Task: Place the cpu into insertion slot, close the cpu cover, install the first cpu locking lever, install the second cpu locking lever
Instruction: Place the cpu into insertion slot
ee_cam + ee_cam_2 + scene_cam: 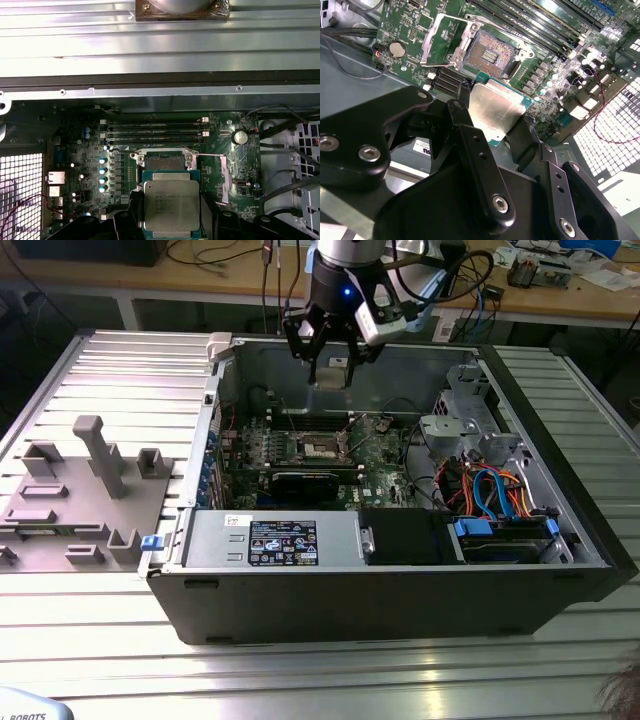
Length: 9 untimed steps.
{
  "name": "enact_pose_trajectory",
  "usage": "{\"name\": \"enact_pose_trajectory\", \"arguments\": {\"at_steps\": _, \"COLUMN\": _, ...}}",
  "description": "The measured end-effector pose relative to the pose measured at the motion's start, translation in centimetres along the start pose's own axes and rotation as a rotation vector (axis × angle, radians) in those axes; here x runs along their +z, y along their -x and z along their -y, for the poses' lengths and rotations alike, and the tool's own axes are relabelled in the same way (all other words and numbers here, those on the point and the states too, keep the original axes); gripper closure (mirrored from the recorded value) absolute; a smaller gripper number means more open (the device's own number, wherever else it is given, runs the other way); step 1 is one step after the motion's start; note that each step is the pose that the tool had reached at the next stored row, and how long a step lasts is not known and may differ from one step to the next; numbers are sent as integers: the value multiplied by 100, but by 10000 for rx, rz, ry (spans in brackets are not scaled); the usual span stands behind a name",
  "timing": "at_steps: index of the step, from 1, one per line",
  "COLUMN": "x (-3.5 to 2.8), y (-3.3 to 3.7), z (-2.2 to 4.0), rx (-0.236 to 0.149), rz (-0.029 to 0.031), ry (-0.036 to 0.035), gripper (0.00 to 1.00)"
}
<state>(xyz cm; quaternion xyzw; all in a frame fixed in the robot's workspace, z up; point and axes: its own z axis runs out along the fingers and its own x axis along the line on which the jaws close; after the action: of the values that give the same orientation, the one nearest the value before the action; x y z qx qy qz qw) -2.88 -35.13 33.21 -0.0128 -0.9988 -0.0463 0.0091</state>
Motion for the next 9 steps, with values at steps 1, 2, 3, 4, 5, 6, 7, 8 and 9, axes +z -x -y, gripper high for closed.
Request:
{"name": "enact_pose_trajectory", "arguments": {"at_steps": 1, "x": 8, "y": 0, "z": 1, "rx": 0, "rz": 0, "ry": 0, "gripper": 45}}
{"name": "enact_pose_trajectory", "arguments": {"at_steps": 2, "x": 9, "y": 0, "z": 1, "rx": 0, "rz": 0, "ry": 0, "gripper": 45}}
{"name": "enact_pose_trajectory", "arguments": {"at_steps": 3, "x": 11, "y": 0, "z": 1, "rx": 0, "rz": 0, "ry": 0, "gripper": 45}}
{"name": "enact_pose_trajectory", "arguments": {"at_steps": 4, "x": 13, "y": 0, "z": 1, "rx": 0, "rz": 0, "ry": 0, "gripper": 45}}
{"name": "enact_pose_trajectory", "arguments": {"at_steps": 5, "x": 15, "y": 0, "z": 1, "rx": 0, "rz": 0, "ry": 0, "gripper": 45}}
{"name": "enact_pose_trajectory", "arguments": {"at_steps": 6, "x": 16, "y": 0, "z": 2, "rx": 0, "rz": 0, "ry": 0, "gripper": 45}}
{"name": "enact_pose_trajectory", "arguments": {"at_steps": 7, "x": 19, "y": 0, "z": 2, "rx": 0, "rz": 0, "ry": 0, "gripper": 45}}
{"name": "enact_pose_trajectory", "arguments": {"at_steps": 8, "x": 23, "y": 0, "z": 2, "rx": 0, "rz": -1, "ry": 0, "gripper": 45}}
{"name": "enact_pose_trajectory", "arguments": {"at_steps": 9, "x": 24, "y": 0, "z": 2, "rx": 0, "rz": 0, "ry": 0, "gripper": 45}}
